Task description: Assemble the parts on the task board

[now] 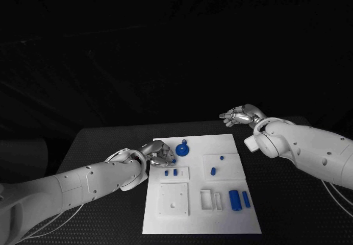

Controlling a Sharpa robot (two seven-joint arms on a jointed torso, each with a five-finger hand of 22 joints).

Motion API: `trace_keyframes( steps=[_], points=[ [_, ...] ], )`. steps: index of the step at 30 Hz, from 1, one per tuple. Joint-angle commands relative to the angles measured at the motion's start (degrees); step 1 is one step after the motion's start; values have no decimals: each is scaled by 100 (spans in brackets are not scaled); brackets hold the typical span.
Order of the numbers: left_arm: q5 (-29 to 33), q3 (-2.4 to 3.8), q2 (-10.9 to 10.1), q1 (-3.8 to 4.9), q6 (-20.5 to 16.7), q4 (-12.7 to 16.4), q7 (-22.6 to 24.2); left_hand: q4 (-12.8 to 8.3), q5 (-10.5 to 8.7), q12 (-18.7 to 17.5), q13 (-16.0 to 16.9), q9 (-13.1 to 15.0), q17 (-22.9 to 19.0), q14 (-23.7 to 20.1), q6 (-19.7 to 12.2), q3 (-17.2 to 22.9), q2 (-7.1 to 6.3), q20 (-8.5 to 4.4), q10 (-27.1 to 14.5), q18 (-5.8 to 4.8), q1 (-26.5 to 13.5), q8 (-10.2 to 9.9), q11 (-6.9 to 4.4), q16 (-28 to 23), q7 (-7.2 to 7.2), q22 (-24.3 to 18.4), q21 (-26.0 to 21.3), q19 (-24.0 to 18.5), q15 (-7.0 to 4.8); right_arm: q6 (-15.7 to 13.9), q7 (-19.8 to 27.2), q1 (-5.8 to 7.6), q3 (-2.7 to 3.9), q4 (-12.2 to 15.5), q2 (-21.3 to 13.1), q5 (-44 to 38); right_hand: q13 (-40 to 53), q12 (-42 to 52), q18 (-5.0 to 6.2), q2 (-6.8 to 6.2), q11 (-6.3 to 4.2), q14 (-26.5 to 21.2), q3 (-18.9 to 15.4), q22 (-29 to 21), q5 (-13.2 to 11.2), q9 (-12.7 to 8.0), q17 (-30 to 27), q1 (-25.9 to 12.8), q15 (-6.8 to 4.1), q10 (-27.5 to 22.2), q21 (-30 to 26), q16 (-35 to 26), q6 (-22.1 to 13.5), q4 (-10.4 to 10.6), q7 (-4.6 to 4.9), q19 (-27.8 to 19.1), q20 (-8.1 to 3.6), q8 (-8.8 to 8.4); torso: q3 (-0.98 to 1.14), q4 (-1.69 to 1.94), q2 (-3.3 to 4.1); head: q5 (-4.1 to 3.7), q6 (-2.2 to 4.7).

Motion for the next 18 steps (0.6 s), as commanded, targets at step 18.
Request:
trace_keyframes(
  steps=[18],
  points=[
    [-371, 4, -3, -5, 35, 23, -152, -68, -8, 20, 15, -6, 20, 43, 24, 27, 14, -488, 26, 78, 24, -32, -5, 26, 30, 68, 36, 63, -19, 59, 49, -3, 3, 2, 1, -42, -5, 34, 100, 39, -28, -29, -12, 12, 25, -11, -7, -3, -7, -19, -29, 33, 17, -7, 23, 10, 52, 37, -8, 4, 0, 7, 4]
  ],
)
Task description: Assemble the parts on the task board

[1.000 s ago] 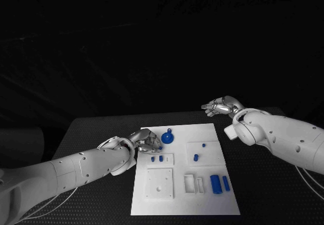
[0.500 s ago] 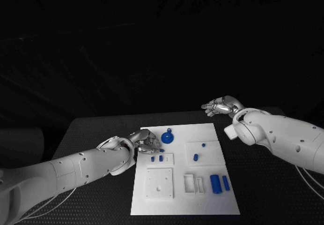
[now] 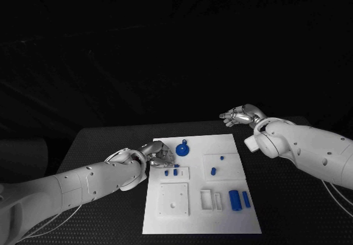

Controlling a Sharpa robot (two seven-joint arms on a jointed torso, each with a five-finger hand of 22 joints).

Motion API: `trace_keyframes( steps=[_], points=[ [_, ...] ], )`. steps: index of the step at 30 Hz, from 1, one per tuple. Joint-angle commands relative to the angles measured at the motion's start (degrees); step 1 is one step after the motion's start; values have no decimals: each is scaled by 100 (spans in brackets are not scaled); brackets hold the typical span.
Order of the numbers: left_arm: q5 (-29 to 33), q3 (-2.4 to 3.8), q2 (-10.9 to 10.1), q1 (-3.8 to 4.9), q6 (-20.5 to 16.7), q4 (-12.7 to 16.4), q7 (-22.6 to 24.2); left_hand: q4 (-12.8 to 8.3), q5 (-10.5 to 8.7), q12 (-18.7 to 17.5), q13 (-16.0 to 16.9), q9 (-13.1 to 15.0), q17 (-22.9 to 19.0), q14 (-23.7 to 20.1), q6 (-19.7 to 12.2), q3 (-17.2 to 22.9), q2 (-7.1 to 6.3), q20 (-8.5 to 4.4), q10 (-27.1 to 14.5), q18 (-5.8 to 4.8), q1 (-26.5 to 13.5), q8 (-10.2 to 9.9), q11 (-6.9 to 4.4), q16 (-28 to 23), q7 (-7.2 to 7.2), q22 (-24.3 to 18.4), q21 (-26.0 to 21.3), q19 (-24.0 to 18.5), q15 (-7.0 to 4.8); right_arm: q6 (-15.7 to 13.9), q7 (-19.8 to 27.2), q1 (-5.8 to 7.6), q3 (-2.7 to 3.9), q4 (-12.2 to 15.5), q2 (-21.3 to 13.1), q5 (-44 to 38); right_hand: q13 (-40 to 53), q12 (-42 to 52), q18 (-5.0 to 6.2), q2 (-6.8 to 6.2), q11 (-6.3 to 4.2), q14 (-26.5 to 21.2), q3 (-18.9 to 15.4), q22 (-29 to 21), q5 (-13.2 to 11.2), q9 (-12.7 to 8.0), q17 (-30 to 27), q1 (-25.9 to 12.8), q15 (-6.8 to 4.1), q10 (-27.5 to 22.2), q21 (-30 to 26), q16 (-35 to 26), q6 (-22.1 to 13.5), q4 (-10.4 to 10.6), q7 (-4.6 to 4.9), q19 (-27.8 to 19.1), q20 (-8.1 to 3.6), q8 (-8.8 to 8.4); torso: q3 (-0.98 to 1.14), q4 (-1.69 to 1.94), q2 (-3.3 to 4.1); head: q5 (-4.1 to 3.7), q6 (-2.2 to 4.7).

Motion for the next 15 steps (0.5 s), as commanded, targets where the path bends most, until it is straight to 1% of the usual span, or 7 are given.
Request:
trace_keyframes(
  steps=[1, 5, 10, 13, 15],
  points=[
    [-73, 4, 9, -5, 17, 27, 22, -43, -8, 20, 8, -7, 9, 22, 20, 1, 8, -466, 25, 79, 25, -32, -5, 26, 37, 65, 37, 41, 1, 62, 47, -3, 3, 4, 6, -41, -6, 34, 100, 39, -28, -28, -12, 8, 25, -6, -8, -3, -7, -19, -29, 33, 17, -7, 23, -12, 31, 37, -2, 2, 0, 3, 6],
    [-3, 5, 10, -5, -60, 61, 88, -53, -8, 17, 9, -15, 13, 19, -2, 8, -23, -463, 18, 79, 13, -47, 0, 20, 43, 65, 36, 41, 4, 64, 48, -7, 3, 2, 12, -41, -6, 34, 101, 40, -28, -29, -12, 8, 25, -6, -8, -4, -7, -19, -30, 33, 17, -7, 23, -12, 31, 37, 1, -3, 0, 8, 7],
    [286, 11, -23, -2, -110, 106, 188, -56, -8, -17, -3, -45, 4, 1, -98, 44, -84, -449, -20, 82, -23, -106, 30, -32, 75, 54, 16, 35, 31, 62, 45, -8, 3, -2, 13, -49, -6, 34, 101, 41, -28, -29, -11, 9, 25, -7, -8, -3, -7, -19, -30, 33, 17, -7, 23, -12, 32, 37, 1, -3, -2, 11, 17],
    [574, 48, -57, 1, -105, 162, 246, -58, -9, -85, -33, -61, -28, -27, -161, 75, -118, -423, -65, 80, -56, -138, 58, -121, 102, 31, -33, 3, 58, 79, 61, -8, 3, 15, 12, -128, -6, 37, 106, 52, -29, -26, -1, 12, 27, -7, -8, 17, -8, -18, -32, 36, 18, -21, 21, -11, 31, 39, 6, -2, -6, 14, 26],
    [779, 95, -82, 5, -109, 209, 287, -59, -8, -197, -84, -63, -72, -83, -186, 105, -134, -390, -138, 69, -91, -143, 83, -243, 125, -4, -116, -64, 86, 86, 80, -8, 3, 35, 5, -300, -5, 42, 113, 62, -29, -22, 17, 17, 15, -8, -8, 70, -9, -14, -33, 39, 22, -65, 19, -7, 30, 43, 7, -2, -5, 13, 30]
  ],
)
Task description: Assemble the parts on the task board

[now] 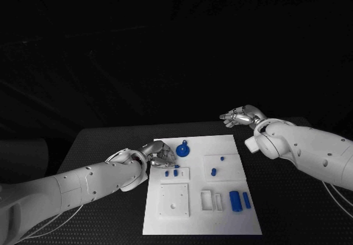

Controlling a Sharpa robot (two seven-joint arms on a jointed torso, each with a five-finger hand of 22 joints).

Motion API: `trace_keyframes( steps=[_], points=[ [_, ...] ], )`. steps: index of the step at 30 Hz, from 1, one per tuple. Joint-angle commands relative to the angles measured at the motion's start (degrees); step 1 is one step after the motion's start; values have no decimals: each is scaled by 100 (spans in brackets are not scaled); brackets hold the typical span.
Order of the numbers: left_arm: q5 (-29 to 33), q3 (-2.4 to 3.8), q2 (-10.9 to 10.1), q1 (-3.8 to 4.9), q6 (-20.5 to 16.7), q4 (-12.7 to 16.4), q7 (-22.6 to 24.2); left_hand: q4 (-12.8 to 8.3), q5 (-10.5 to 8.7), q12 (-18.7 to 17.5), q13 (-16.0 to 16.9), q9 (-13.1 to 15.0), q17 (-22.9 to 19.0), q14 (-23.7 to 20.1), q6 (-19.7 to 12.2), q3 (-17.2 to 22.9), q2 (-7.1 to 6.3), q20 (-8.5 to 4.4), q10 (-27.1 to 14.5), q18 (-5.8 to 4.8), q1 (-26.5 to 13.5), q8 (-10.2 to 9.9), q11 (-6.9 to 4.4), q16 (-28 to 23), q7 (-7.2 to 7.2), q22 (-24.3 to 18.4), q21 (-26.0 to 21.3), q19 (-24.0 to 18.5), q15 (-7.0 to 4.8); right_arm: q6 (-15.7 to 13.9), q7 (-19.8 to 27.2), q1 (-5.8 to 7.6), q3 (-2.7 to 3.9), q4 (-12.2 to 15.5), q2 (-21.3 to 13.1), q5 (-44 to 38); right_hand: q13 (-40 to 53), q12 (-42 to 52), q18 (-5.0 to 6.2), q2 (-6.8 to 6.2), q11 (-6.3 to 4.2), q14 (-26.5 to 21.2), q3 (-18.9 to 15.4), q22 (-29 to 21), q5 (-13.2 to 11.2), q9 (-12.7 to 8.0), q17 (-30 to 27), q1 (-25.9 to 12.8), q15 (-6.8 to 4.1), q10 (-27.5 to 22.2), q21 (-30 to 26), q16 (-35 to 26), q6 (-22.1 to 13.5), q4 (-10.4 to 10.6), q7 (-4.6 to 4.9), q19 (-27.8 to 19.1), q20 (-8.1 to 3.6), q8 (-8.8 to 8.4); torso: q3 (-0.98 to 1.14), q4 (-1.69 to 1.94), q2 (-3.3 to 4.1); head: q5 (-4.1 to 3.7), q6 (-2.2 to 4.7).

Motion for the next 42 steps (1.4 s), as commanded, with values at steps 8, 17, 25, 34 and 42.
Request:
trace_keyframes(
  steps=[8, 17, 25, 34, 42],
  points=[
    [1786, 127, -195, 250, 62, 292, 270, -28, -5, -896, -477, 24, -243, -220, -140, 132, -67, -271, -248, 11, -131, -8, 122, -661, 121, -149, -423, -319, 150, 354, 153, -2, 4, 238, -46, -1560, 2, 104, 178, 159, -63, 98, 293, 34, -463, -4, -2, 545, -53, 94, -18, 101, 129, -375, -21, 134, 60, 88, 3, 7, -6, 13, 54],
    [2631, 131, -598, 618, 186, 612, 339, -215, 35, -2704, -1453, 91, -305, -182, -221, 301, 71, -127, 135, -1, -147, 91, 287, -1188, 211, -229, -727, -387, 313, 811, 205, 0, 4, 693, 39, -4046, 132, -76, 216, 190, -459, 1085, 1060, 77, -1077, 160, 177, 1103, -483, 1224, 429, 511, 670, -614, -263, 1227, -254, 367, -2, 27, -5, 58, 117],
    [3265, 128, -768, 632, 80, 735, 542, -248, 54, -3001, -1568, 95, -268, -163, -236, 332, 89, -109, 259, 14, -127, 109, 307, -1226, 214, -214, -750, -363, 331, 874, 194, -1, -101, 977, 363, -5731, 269, -545, 216, 48, -547, 1694, 1143, 163, -1282, 226, 463, 1293, -788, 1688, 814, 814, 770, -631, -316, 1893, -531, 389, -22, 70, 6, 93, 131],
    [3535, 127, -772, 632, 32, 841, 653, -231, 35, -3066, -1583, 92, -261, -168, -264, 321, 89, -99, 288, 14, -157, 103, 315, -1254, 224, -219, -773, -361, 339, 888, 190, -38, -457, 897, 835, -6576, 838, -507, 216, -149, -735, 2030, 1173, 423, -1648, 213, 1132, 1414, -1042, 2102, 1310, 1265, 766, -608, -404, 2277, -744, 314, -41, 104, 14, 151, 98],
    [3684, 127, -787, 636, -33, 876, 693, -224, 35, -3096, -1588, 88, -259, -171, -288, 319, 93, -95, 289, 15, -162, 95, 320, -1271, 232, -223, -788, -359, 344, 1001, 238, -210, -625, 644, 1110, -6873, 3110, 1385, 216, -132, -1005, 1731, 1218, 1343, -1698, 87, 2463, 1357, -1379, 1677, 2548, 3167, 631, -593, -613, 2532, -1071, 153, -83, 179, 45, 128, 79]
  ],
)
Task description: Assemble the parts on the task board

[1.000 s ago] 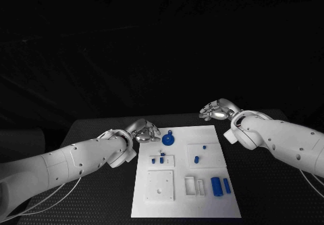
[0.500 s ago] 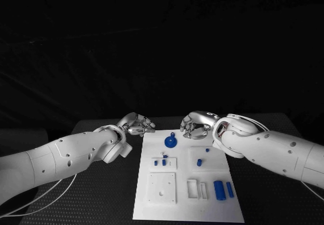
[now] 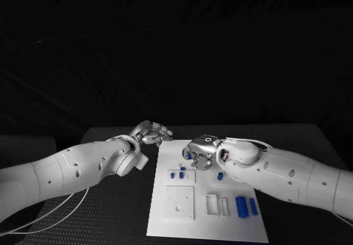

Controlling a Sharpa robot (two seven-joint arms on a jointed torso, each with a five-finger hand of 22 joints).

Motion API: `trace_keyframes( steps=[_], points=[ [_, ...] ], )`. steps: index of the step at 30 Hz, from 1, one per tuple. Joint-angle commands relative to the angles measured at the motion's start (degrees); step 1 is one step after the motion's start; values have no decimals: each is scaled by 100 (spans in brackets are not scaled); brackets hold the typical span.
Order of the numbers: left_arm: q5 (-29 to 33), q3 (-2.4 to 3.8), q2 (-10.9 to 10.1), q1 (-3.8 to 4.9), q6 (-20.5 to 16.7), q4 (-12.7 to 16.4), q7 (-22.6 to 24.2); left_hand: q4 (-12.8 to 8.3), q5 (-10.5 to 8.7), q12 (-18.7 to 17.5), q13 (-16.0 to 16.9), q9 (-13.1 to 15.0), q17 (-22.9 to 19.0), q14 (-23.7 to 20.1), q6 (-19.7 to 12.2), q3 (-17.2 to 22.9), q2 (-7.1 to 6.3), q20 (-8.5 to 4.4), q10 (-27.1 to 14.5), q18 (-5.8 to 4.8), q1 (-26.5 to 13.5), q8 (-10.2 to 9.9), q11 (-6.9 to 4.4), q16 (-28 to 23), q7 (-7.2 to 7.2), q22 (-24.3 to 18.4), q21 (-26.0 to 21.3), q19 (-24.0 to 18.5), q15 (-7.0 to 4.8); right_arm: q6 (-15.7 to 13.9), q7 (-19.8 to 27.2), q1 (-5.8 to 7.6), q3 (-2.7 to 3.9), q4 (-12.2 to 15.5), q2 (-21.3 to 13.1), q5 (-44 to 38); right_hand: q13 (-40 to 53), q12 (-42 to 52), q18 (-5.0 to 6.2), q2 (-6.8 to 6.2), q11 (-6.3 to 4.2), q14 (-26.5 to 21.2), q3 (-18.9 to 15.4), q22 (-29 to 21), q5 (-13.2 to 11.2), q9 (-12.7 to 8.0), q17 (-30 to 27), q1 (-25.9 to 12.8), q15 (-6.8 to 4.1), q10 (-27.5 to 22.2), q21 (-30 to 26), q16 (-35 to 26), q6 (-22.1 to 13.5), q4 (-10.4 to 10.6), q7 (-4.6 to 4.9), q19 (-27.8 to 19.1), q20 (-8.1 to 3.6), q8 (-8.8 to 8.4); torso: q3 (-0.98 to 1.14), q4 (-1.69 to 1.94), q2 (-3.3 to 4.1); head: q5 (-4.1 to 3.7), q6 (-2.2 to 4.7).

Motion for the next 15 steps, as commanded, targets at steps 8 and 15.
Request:
trace_keyframes(
  steps=[8, 15],
  points=[
    [248, 3, 1, 55, -72, 69, 127, 24, 11, -52, -10, -1, 11, -24, -70, 0, 55, -224, 128, 57, -31, 14, 79, -35, 24, -3, -46, 42, 38, 166, 114, -96, -160, -263, 249, -625, 1100, 1081, 34, 164, -198, 37, 363, 213, -5, -82, 399, -207, -233, -98, 768, 1082, -161, 162, -236, 258, -209, -109, -57, 136, 60, -54, -18],
    [249, 1, -21, 117, -75, 137, 100, 39, 12, -67, -10, -4, 15, -19, -87, -2, 59, -221, 128, 57, -42, 8, 83, -41, 32, -5, -55, 46, 42, 231, 60, -105, -181, -295, 291, -679, 1613, 1738, 34, 327, -323, -14, 842, 190, -2, -98, 495, -451, -358, -120, 1364, 1610, -297, 224, -320, 247, -365, -109, -79, 191, 105, -75, -16]
  ],
)
